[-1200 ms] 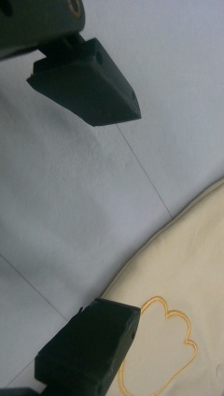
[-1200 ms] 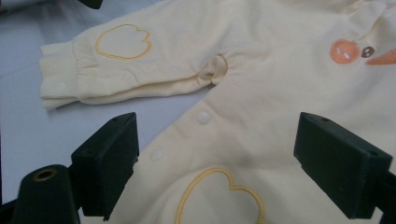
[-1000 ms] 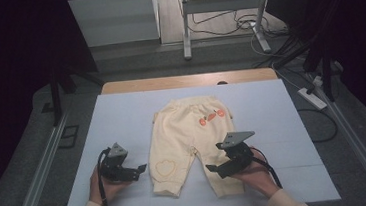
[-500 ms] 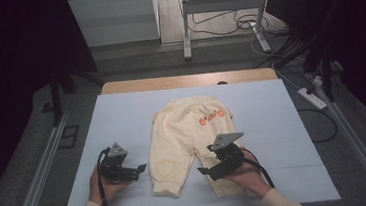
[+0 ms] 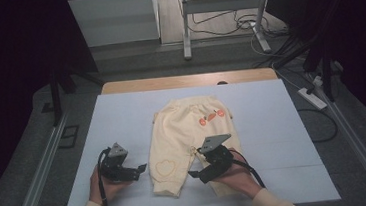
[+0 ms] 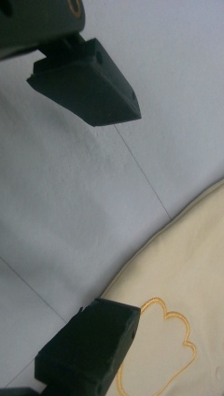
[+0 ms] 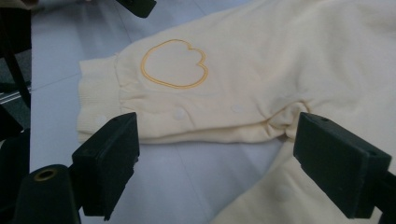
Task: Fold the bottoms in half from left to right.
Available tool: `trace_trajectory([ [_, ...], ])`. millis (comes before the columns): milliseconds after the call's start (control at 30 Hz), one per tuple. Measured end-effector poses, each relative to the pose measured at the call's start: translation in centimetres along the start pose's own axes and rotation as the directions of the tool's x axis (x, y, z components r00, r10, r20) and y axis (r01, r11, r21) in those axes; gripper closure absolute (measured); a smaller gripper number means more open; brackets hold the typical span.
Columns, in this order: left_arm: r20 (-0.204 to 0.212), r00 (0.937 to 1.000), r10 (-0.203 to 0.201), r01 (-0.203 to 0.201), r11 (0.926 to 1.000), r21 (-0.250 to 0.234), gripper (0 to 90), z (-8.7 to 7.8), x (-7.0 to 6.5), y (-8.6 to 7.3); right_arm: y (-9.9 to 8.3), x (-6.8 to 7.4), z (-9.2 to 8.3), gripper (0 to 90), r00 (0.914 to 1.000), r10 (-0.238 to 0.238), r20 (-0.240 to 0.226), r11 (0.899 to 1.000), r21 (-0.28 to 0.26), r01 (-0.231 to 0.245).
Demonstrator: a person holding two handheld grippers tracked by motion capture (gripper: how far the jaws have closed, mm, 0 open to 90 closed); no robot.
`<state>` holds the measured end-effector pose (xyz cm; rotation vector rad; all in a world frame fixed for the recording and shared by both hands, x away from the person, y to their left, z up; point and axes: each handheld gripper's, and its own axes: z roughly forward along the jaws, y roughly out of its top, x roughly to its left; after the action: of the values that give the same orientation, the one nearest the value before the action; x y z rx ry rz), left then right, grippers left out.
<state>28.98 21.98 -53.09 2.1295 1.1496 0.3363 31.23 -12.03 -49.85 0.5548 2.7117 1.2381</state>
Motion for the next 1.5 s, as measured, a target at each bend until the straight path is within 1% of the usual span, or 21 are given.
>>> trace_trajectory([
  [167, 0.001, 1.0, -0.002, 0.002, 1.0, -0.001, 7.4, 0.0, 0.0, 0.0, 0.4, 0.3, 0.5, 14.5, 0.9999, -0.005, -0.013, 1.0, 0.003, 0.005],
  [300, 0.0, 1.0, -0.003, 0.003, 1.0, -0.003, 7.4, -0.1, 0.0, 0.0, 0.9, 0.9, 1.2, 14.5, 0.9994, -0.02, -0.03, 1.0, 0.009, 0.02],
  [600, -0.001, 1.0, -0.004, 0.004, 1.0, -0.003, 7.4, -0.1, 0.0, 0.0, 1.5, 1.6, 2.2, 14.5, 0.9979, -0.033, -0.055, 0.999, 0.012, 0.034],
  [633, -0.002, 1.0, -0.003, 0.003, 1.0, -0.003, 7.4, -0.1, 0.0, 0.0, 1.6, 1.8, 2.5, 14.5, 0.9973, -0.039, -0.061, 0.999, 0.015, 0.04],
  [1000, -0.002, 1.0, -0.002, 0.002, 1.0, 0.0, 7.4, -0.1, 0.0, 0.0, 2.2, 2.6, 3.5, 14.5, 0.995, -0.054, -0.084, 0.998, 0.027, 0.056],
  [1267, -0.003, 1.0, -0.004, 0.004, 1.0, 0.0, 7.4, 0.0, 0.1, 0.0, 2.6, 3.5, 4.7, 14.5, 0.9903, -0.078, -0.115, 0.996, 0.044, 0.084],
  [1433, -0.004, 1.0, -0.004, 0.004, 1.0, 0.002, 7.4, 0.0, 0.1, 0.0, 3.0, 4.3, 5.4, 14.9, 0.986, -0.096, -0.136, 0.993, 0.05, 0.104],
  [1467, -0.004, 1.0, -0.005, 0.005, 1.0, 0.001, 7.4, 0.0, 0.1, 0.0, 3.2, 4.7, 5.7, 15.0, 0.984, -0.105, -0.144, 0.992, 0.051, 0.113],
  [1500, -0.004, 1.0, -0.005, 0.005, 1.0, 0.001, 7.4, 0.0, 0.1, 0.0, 3.2, 4.7, 5.7, 15.0, 0.984, -0.105, -0.144, 0.992, 0.051, 0.113],
])
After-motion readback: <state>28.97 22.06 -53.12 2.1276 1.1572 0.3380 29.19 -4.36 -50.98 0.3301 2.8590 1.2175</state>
